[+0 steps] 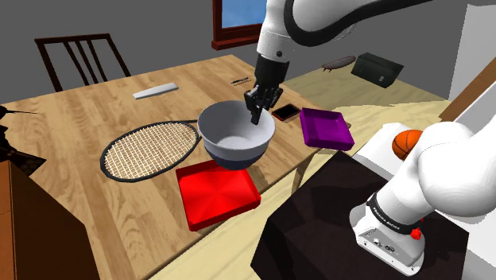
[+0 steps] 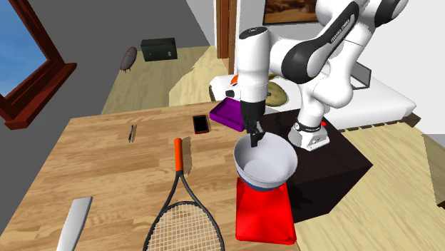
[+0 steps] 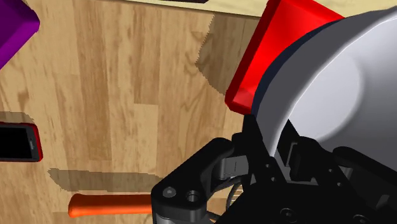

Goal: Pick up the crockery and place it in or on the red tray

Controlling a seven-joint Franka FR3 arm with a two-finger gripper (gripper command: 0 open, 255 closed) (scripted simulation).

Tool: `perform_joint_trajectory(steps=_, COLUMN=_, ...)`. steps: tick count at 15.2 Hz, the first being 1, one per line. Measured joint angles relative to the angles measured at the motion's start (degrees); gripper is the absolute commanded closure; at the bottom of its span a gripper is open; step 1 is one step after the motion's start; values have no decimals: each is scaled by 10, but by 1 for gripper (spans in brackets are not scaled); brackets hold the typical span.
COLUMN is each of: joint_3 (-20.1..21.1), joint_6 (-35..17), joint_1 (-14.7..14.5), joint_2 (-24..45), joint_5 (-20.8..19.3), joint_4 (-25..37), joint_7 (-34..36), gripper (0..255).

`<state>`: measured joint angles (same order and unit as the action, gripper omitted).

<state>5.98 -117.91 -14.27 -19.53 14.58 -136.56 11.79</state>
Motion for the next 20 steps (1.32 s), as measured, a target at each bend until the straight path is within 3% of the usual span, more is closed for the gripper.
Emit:
perform_joint_trajectory(steps=6, joint_3=46, joint_6=-18, joint_1=-26, joint_2=32, joint_5=11, joint_4=27, joint_7=65, gripper=255)
perform_joint_trajectory(steps=20, joint_3=56, joint_6=-127, joint_1=-32, joint_2=85, joint_5=23, joint_4=-29, joint_7=50, gripper=255)
